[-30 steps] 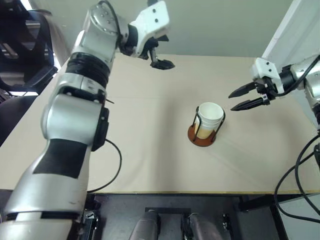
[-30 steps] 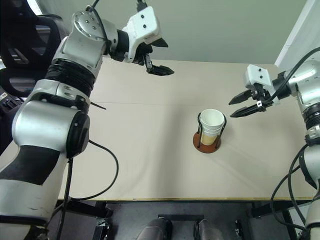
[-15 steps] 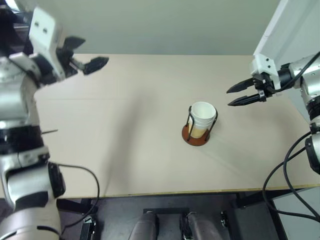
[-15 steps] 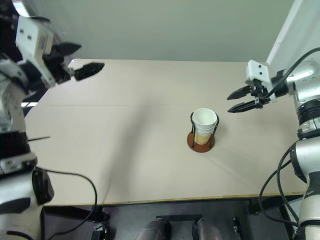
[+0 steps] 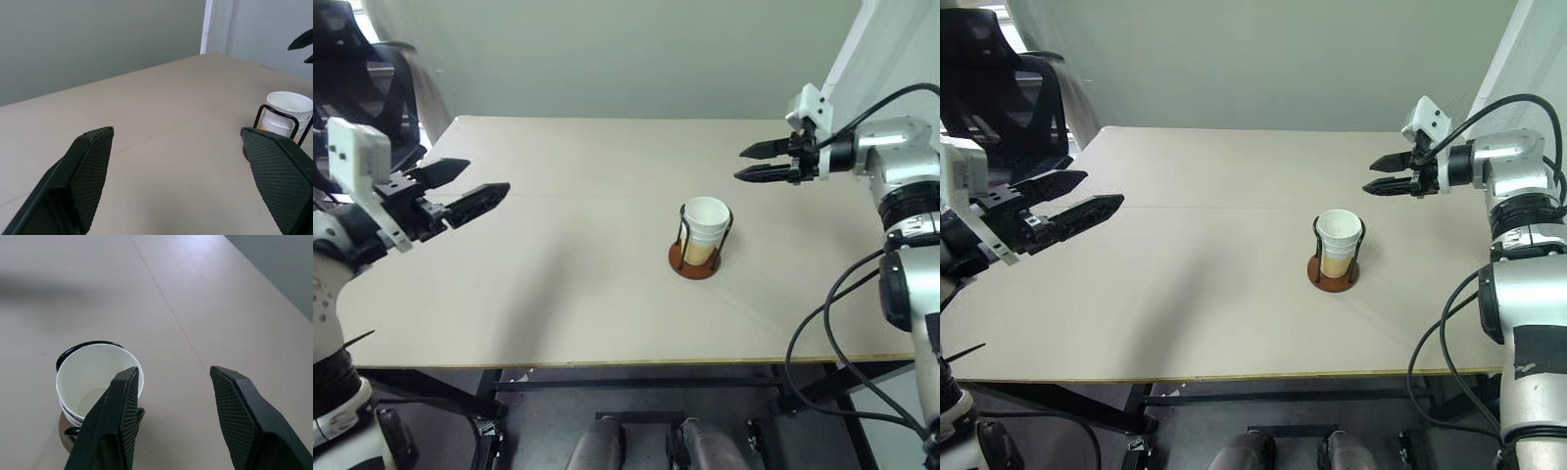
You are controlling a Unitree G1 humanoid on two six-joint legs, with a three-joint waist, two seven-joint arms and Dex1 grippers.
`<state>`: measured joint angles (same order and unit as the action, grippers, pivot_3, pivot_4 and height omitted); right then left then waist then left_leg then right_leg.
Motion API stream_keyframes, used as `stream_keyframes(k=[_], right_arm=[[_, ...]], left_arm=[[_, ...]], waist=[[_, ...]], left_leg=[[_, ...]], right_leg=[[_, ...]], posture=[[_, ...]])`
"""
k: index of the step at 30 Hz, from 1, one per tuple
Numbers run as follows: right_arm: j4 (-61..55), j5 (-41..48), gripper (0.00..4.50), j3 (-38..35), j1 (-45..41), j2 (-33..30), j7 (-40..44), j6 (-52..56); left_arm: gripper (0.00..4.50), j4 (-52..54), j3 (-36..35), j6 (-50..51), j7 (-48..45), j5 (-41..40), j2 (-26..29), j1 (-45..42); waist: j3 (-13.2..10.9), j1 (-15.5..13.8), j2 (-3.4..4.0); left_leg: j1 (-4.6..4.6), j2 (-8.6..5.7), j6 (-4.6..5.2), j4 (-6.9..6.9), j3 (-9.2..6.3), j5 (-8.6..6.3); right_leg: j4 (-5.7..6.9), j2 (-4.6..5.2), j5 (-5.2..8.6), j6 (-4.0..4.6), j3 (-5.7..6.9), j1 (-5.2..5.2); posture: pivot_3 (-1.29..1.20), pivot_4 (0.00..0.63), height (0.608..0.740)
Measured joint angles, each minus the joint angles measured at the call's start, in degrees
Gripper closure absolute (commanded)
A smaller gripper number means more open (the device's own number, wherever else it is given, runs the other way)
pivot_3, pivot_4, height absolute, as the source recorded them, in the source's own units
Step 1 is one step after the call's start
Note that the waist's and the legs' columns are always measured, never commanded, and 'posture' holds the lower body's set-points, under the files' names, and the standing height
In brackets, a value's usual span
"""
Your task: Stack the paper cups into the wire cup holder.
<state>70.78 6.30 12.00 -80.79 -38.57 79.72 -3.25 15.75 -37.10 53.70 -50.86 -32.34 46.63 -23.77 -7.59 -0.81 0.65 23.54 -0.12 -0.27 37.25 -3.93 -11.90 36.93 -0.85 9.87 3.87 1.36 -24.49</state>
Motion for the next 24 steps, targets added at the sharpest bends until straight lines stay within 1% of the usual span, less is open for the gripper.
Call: stream_keyframes(k=[2, 6, 9, 12, 16, 17, 18, 24], right_arm=[[0.1, -0.9, 2.21, -0.8, 0.4, 0.2, -0.2, 0.5], [0.1, -1.6, 2.21, -2.6, 0.5, 1.2, -0.5, 1.3], [0.1, -2.0, 2.21, -4.1, 0.6, 1.9, -1.3, 1.7], [-0.1, -2.1, 2.21, -5.0, 0.7, 2.5, -2.2, 2.3], [-0.6, -2.2, 2.21, -5.8, 1.4, 3.1, -2.7, 2.7], [-0.8, -2.2, 2.21, -6.1, 1.6, 3.1, -2.7, 2.9], [-1.0, -2.3, 2.21, -6.2, 1.8, 3.2, -2.7, 3.1], [-2.6, -2.8, 2.21, -6.5, 3.6, 3.6, -2.2, 3.8]], left_arm=[[0.06, 0.0, -0.3, -2.0, -0.1, -0.8, 0.0, 1.8], [0.06, -1.2, -0.7, -5.8, -0.4, -2.2, 0.4, 2.8], [0.06, -7.7, -0.2, -10.7, -0.5, -1.6, 1.5, 1.9], [0.06, -14.9, 0.7, -15.3, 0.8, 0.0, 1.6, -1.8], [0.06, -20.0, 3.8, -17.5, 0.9, 0.3, 1.6, -3.8], [0.06, -20.9, 4.8, -17.6, 0.7, 0.2, 1.6, -4.2], [0.06, -21.4, 5.7, -17.8, 0.4, 0.2, 1.6, -4.2], [0.06, -22.1, 12.0, -22.7, -3.0, 1.2, 1.6, -4.8]], waist=[[0.0, 0.0, -0.03], [0.0, 0.2, -0.03], [0.0, 0.2, -0.03], [0.0, 0.1, -0.03], [0.0, 0.1, -0.03], [0.0, 0.1, -0.03], [0.0, 0.0, -0.03], [0.0, 0.0, -0.03]], left_leg=[[-0.05, 0.02, -0.07, -0.23, 0.00, 0.11], [-0.20, 0.04, -0.24, -0.69, 0.00, 0.25], [-0.31, 0.07, -0.45, -1.08, -0.01, 0.51], [-0.30, 0.11, -0.43, -1.14, -0.04, 0.55], [-0.19, 0.09, -0.08, -1.13, -0.04, 0.36], [-0.11, 0.09, -0.03, -1.12, -0.04, 0.27], [-0.06, 0.09, -0.02, -1.11, -0.04, 0.17], [0.10, 0.11, -0.07, -1.11, -0.08, -0.16]], right_leg=[[0.00, 0.00, 0.00, 0.00, 0.00, -0.03], [-0.02, -0.02, 0.08, -0.04, 0.00, -0.04], [-0.03, -0.02, 0.28, -0.06, 0.00, -0.06], [-0.01, -0.05, 0.49, -0.09, 0.03, -0.07], [-0.12, -0.04, 0.52, -0.18, 0.06, -0.12], [-0.14, -0.04, 0.47, -0.32, 0.09, -0.18], [-0.15, -0.04, 0.33, -0.61, 0.10, -0.24], [-0.15, -0.06, 0.55, -0.75, 0.15, -0.42]], posture=[[0.00, 0.150, 0.740], [0.00, 0.150, 0.740], [0.00, 0.150, 0.740], [0.00, 0.150, 0.740], [0.00, 0.150, 0.740], [0.00, 0.150, 0.740], [0.00, 0.150, 0.740], [0.00, 0.150, 0.740]])
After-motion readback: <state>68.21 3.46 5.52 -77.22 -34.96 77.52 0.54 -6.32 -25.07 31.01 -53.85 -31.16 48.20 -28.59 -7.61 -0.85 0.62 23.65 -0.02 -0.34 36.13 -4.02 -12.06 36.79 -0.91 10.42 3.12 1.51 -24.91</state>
